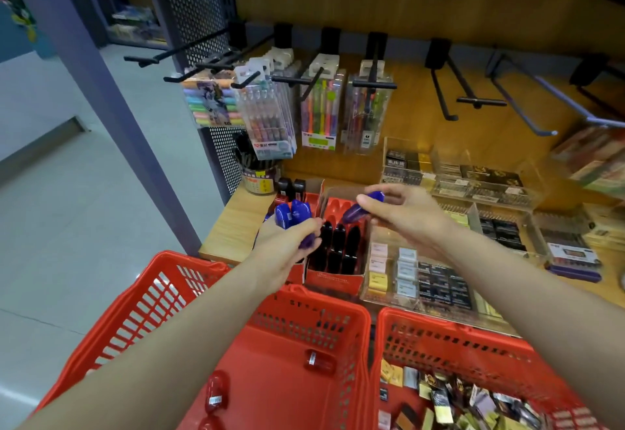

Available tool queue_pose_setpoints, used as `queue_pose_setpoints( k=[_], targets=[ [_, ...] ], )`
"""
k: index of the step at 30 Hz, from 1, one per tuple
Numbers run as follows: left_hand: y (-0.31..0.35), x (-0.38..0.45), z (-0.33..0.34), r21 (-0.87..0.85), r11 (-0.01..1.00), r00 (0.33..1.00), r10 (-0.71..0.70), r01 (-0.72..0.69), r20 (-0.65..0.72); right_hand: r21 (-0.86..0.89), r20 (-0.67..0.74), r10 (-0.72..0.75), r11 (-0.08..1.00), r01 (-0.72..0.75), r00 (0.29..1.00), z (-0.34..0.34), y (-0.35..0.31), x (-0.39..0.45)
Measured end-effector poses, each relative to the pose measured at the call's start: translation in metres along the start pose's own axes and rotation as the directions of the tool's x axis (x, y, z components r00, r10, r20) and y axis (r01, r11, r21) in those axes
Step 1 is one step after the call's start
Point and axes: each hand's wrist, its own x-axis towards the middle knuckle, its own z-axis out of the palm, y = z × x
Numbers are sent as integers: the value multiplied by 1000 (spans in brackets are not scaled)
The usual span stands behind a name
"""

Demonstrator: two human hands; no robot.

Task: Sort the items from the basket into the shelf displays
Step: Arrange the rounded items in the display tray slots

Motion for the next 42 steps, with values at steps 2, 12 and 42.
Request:
queue_pose_setpoints(
  k=[2,12,42],
  targets=[
    [-1,12,-9,179,982,998,57,-58,11,-208,-62,-15,978,1,998,-7,-2,22],
    [3,35,-15,748,568,939,196,-344,282,-780,-33,-62,625,13,998,39,24,90],
    [-1,43,-9,501,745,866,209,-441,454,-345,248,-217,891,296,944,23,13,27]
  ],
)
